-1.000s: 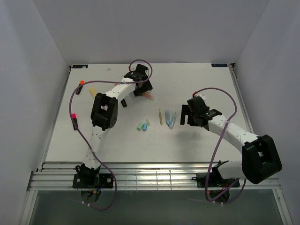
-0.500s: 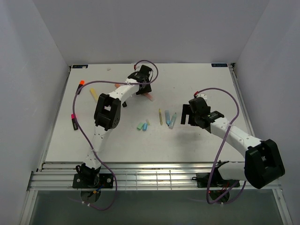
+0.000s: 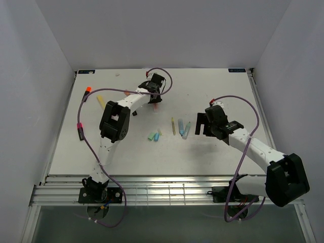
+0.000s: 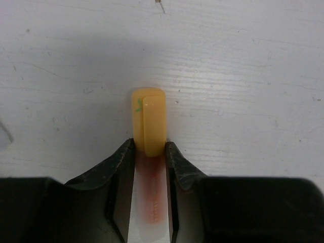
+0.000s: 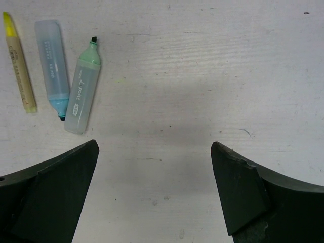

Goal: Open the pen caps

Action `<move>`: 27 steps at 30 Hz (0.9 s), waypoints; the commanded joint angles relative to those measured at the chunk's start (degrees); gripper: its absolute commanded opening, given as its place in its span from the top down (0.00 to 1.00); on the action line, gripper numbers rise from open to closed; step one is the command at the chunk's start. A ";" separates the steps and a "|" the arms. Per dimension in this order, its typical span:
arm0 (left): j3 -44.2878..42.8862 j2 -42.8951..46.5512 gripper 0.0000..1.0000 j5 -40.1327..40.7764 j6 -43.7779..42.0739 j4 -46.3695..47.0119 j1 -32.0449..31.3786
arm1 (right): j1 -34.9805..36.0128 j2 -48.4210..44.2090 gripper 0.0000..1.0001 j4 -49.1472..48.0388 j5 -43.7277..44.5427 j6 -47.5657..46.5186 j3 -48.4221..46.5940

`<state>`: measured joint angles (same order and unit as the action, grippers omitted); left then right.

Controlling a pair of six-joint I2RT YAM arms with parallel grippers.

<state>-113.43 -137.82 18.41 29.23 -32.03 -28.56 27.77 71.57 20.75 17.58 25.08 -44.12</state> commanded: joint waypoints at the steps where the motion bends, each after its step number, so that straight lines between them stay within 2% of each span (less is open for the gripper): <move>1: 4.87 4.91 1.00 -3.20 0.03 -3.48 0.08 | -0.08 -2.57 0.03 -2.20 -6.38 0.14 0.09; 3: 10.12 10.80 1.00 -8.01 1.26 -0.68 0.08 | 0.00 -2.84 0.04 -7.11 -12.36 -1.08 0.35; 4: 12.68 13.17 1.00 -10.31 1.96 0.82 0.08 | 0.09 -2.41 0.04 -9.31 -20.06 -1.26 0.52; 6: 18.74 20.63 1.00 -15.49 4.67 6.61 0.08 | 0.53 -1.61 0.05 -15.90 -25.56 -0.74 0.88; 7: 26.25 23.36 1.00 -21.69 5.65 9.59 0.08 | 0.88 -1.26 0.05 -17.66 -27.32 -0.30 0.96; 8: 30.15 28.87 1.00 -23.93 7.83 15.27 -0.01 | 1.23 -0.47 0.06 -21.16 -31.08 0.75 1.22; 10: 40.06 33.91 1.00 -27.71 9.95 19.62 -0.01 | 1.50 0.49 0.06 -24.61 -35.31 2.42 1.49; 14: 49.94 44.55 1.00 -28.09 14.00 24.64 -0.88 | 3.25 1.82 0.00 -29.88 -38.59 6.64 1.93; 19: 54.71 54.92 1.00 -23.17 17.42 24.91 -3.52 | 8.61 4.01 0.09 -40.76 -39.12 14.10 3.77; 23: 56.47 58.09 1.00 -19.39 19.19 23.69 -6.15 | 12.48 5.25 0.11 -45.79 -36.40 16.84 4.30; 27: 57.79 59.50 1.00 -19.29 20.59 23.33 -7.04 | 14.77 6.03 0.15 -48.78 -34.11 18.42 4.92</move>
<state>-57.08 -80.60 -2.76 47.55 -8.82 -35.11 41.65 77.10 -20.14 -18.20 40.47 -39.72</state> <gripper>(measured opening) 0.363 0.863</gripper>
